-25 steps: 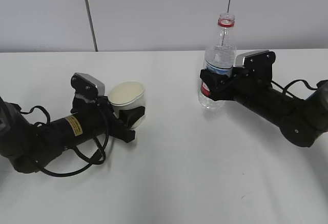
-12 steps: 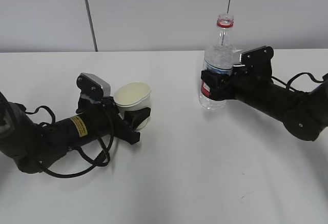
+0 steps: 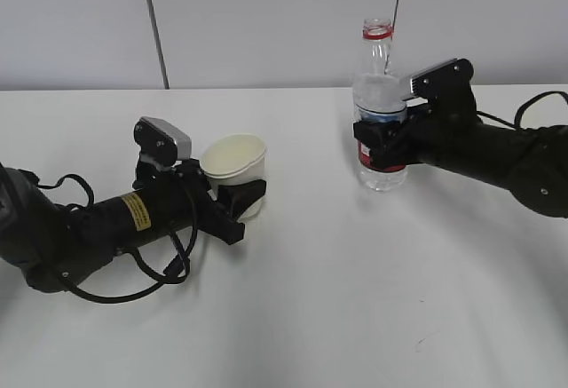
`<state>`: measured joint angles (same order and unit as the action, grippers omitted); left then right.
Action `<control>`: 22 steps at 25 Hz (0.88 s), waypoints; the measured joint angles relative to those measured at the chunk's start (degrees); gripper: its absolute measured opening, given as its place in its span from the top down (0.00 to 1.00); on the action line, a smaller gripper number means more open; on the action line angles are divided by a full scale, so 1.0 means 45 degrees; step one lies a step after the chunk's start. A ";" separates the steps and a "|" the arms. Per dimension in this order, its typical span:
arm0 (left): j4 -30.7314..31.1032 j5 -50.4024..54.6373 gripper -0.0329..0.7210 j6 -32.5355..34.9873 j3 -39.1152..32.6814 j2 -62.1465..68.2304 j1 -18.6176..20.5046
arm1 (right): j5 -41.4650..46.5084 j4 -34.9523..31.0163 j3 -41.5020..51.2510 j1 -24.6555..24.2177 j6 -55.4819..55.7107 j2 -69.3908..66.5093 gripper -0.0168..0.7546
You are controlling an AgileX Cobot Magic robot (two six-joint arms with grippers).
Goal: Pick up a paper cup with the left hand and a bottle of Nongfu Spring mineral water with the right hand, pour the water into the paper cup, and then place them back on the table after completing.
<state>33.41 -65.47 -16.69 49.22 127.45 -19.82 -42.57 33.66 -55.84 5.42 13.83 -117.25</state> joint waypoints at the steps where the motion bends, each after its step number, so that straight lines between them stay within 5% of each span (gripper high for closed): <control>1: 0.0098 0.0000 0.45 -0.0098 0.0000 -0.0027 0.0000 | 0.0186 0.0113 0.0022 0.0000 0.0007 0.0235 0.44; 14: 0.1921 0.0090 0.46 -0.1475 0.1295 -0.0027 -0.0384 | 0.1502 0.2304 0.0022 0.0000 0.0001 0.1702 0.44; 22: 0.2259 0.0573 0.46 -0.1617 0.1417 -0.0038 -0.0817 | 0.1843 0.2482 -0.0001 0.0000 -0.2033 0.1702 0.45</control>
<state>43.57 -62.89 -23.96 55.59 127.28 -23.50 -34.28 44.83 -55.84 5.42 4.68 -109.59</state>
